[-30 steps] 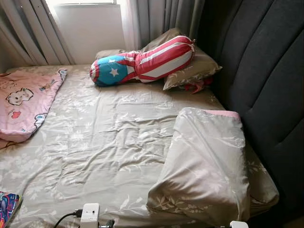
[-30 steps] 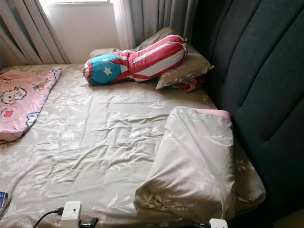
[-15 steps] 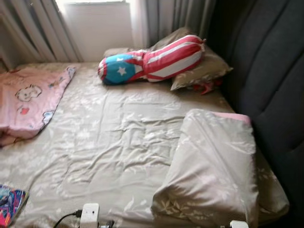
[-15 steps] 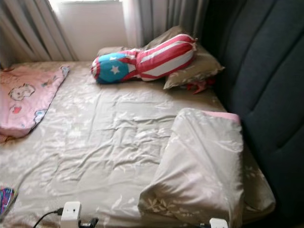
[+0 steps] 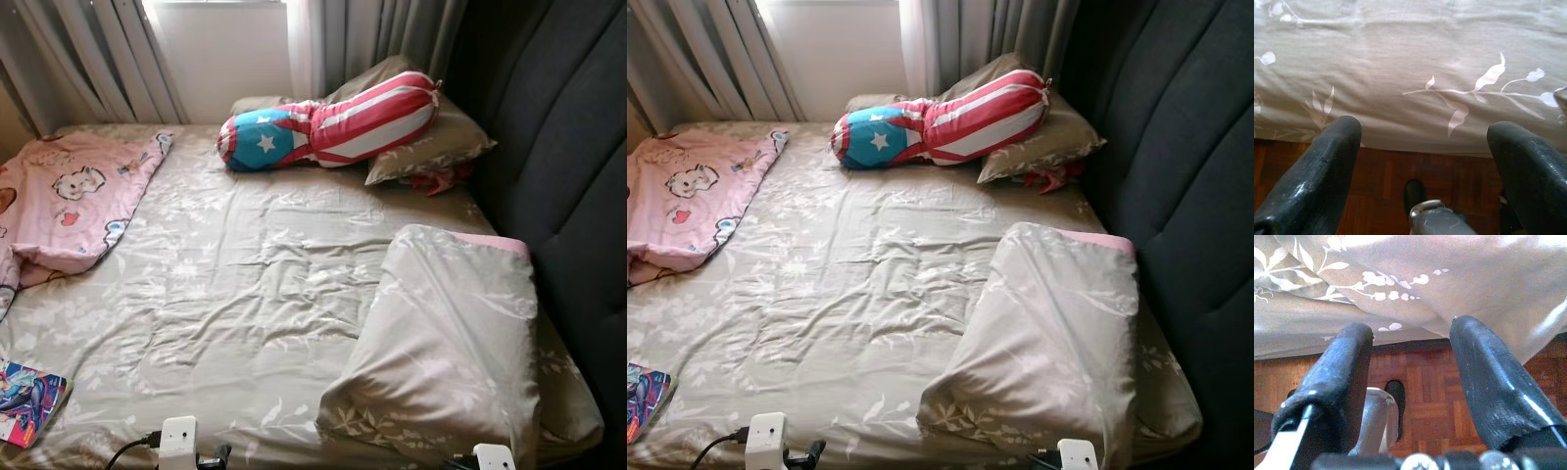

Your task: Clean up the room

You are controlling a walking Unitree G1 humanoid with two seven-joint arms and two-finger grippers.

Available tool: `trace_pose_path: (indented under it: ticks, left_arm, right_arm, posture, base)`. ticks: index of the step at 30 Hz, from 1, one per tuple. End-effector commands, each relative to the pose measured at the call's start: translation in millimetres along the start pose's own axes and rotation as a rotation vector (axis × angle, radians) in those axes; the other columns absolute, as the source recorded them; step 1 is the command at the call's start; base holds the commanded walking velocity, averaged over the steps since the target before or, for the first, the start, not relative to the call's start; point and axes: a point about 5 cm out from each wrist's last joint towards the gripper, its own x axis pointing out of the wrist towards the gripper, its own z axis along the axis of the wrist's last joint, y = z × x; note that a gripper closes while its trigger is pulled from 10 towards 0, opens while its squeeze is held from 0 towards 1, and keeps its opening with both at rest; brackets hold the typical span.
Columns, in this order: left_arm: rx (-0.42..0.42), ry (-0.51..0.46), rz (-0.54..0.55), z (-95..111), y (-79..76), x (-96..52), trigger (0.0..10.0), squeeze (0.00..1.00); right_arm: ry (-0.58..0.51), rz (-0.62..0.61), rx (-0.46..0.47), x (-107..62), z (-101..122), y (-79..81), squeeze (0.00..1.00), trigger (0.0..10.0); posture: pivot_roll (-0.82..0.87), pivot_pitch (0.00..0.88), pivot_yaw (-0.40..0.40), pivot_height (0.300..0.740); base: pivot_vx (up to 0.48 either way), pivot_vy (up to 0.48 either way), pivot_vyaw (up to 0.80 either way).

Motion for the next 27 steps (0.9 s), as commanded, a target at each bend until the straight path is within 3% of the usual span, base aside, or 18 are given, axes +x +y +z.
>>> trace_pose_path:
  ticks: [1,4,6,9,11,20,22,27]
  left_arm:
    - [-0.003,-0.012,0.002,0.4,0.3,-0.4,10.0,0.00]
    - [0.005,-0.024,0.002,1.8,1.1,-0.5,10.0,0.00]
    - [-0.002,-0.038,0.006,2.7,3.2,-1.0,10.0,0.00]
    - [0.010,-0.047,-0.010,3.4,3.5,-1.4,10.0,0.00]
    - [0.014,-0.049,-0.017,3.1,3.5,-1.7,10.0,0.00]
    - [0.011,-0.033,0.010,-1.4,5.6,-3.2,10.0,0.00]
    - [-0.008,-0.025,0.006,-2.9,4.8,-3.4,10.0,0.00]
    - [-0.058,-0.030,0.054,-4.7,5.2,-4.1,10.0,0.00]
  right_arm:
    - [-0.056,-0.008,0.071,-0.8,2.7,0.1,0.00,10.0]
    - [-0.078,0.021,0.042,-0.4,5.7,2.4,0.00,10.0]
    - [-0.109,0.004,0.107,-1.1,5.7,3.3,0.00,10.0]
    - [-0.352,0.060,0.077,24.3,81.6,39.0,0.00,10.0]
    - [-0.390,0.061,0.069,26.3,93.4,44.6,0.00,10.0]
    - [-0.439,0.096,0.035,21.6,94.4,39.7,0.00,10.0]
    - [-0.433,0.105,0.062,22.0,91.8,46.1,0.00,10.0]
    - [-0.419,0.073,0.089,22.5,89.9,44.3,0.00,10.0]
  posture:
    - [-0.10,0.000,-0.007,0.738]
    - [-0.12,0.000,0.001,0.738]
    - [-0.13,0.000,0.005,0.738]
    - [-0.12,0.000,0.003,0.738]
    - [-0.11,0.000,0.003,0.738]
    - [-0.13,0.000,0.011,0.738]
    - [-0.13,0.000,0.004,0.738]
    - [-0.11,0.000,-0.013,0.738]
  base:
    - [0.000,0.000,0.00]
    - [0.000,0.000,0.00]
    - [0.000,0.000,0.00]
    - [0.000,0.000,0.00]
    - [0.000,0.000,0.00]
    - [0.000,0.000,0.00]
    - [0.000,0.000,0.00]
    - [0.000,0.000,0.00]
